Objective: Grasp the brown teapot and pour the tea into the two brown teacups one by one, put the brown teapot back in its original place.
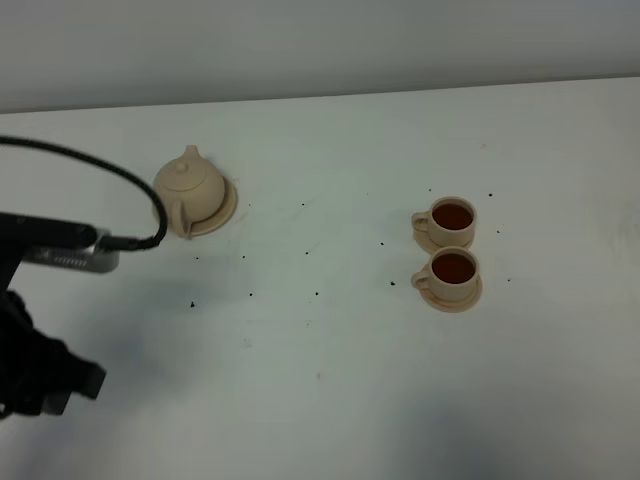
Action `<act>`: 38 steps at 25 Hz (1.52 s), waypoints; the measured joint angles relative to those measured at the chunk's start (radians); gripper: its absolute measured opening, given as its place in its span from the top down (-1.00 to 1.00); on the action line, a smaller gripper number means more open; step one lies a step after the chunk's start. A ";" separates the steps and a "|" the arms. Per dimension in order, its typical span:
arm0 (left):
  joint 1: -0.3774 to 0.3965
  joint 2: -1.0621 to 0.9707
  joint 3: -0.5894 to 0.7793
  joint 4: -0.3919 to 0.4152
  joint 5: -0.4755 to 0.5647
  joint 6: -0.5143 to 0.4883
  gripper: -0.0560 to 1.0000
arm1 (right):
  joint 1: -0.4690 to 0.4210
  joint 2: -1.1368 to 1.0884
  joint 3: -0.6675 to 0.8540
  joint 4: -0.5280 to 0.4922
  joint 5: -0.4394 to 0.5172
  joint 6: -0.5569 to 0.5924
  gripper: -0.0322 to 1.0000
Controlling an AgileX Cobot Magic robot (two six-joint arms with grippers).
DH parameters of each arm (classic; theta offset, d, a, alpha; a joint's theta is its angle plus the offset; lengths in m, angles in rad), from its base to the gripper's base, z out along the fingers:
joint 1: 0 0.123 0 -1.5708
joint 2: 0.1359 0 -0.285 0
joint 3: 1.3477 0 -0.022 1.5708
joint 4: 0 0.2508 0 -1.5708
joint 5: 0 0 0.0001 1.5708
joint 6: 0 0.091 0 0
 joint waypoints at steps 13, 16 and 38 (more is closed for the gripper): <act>0.000 -0.547 0.294 0.009 -0.096 0.024 0.08 | 0.000 0.000 0.000 0.000 -0.001 0.000 0.47; 0.000 -0.613 0.303 0.014 -0.089 0.038 0.08 | 0.000 0.000 0.000 0.000 -0.001 0.000 0.47; 0.368 -1.121 0.306 -0.056 -0.087 0.155 0.08 | 0.000 0.000 0.000 0.000 -0.001 0.000 0.47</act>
